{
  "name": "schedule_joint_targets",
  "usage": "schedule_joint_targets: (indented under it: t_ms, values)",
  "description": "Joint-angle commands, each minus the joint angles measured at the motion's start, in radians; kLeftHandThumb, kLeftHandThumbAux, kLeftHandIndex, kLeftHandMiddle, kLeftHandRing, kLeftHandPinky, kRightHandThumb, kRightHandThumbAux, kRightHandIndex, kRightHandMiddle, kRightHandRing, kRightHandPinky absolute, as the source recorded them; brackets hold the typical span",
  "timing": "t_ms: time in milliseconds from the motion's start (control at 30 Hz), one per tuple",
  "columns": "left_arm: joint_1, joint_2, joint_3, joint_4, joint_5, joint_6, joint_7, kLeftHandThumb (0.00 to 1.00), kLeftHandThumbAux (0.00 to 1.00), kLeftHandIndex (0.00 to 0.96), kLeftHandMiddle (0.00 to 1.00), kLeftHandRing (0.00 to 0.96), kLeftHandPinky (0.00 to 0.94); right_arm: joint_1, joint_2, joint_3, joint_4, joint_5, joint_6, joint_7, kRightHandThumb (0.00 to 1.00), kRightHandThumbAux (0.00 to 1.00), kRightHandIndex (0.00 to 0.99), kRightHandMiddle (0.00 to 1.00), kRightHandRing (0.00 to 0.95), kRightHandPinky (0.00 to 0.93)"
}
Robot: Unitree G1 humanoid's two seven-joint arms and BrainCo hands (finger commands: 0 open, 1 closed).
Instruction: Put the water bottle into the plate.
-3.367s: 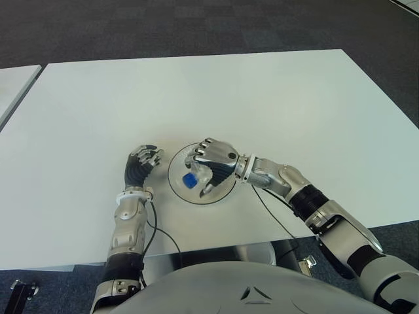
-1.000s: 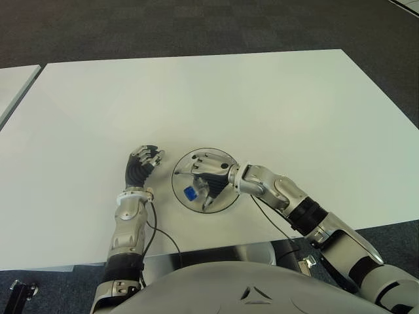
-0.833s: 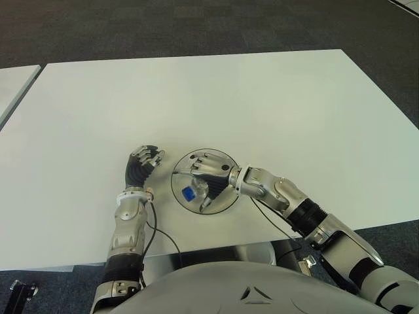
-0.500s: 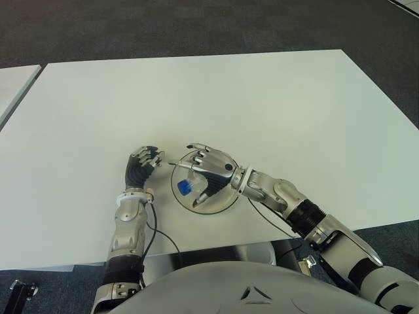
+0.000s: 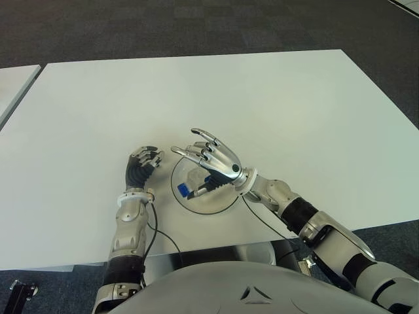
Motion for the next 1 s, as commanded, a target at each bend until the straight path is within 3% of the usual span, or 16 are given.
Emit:
schedule_joint_targets:
  t_ms: [33, 533, 1000]
  values:
    - [0.034, -0.014, -0.001, 0.078, -0.010, 0.056, 0.001, 0.698, 0.713, 0.429, 0.566, 0.543, 0.546, -0.035, 0.006, 0.026, 0.064, -0.028, 0.026, -0.091, 0.046, 0.332, 0.000, 0.000, 0.000, 0.000]
    - [0.030, 0.000, -0.005, 0.084, -0.005, 0.055, -0.007, 0.697, 0.715, 0.425, 0.565, 0.528, 0.498, -0.064, 0.004, 0.061, 0.114, -0.026, 0.080, -0.149, 0.000, 0.322, 0.000, 0.000, 0.000, 0.000]
    - [0.034, 0.003, -0.006, 0.073, -0.004, 0.075, -0.006, 0.698, 0.715, 0.424, 0.553, 0.513, 0.492, -0.059, 0.009, 0.058, 0.117, 0.005, 0.082, -0.161, 0.033, 0.310, 0.000, 0.000, 0.000, 0.000]
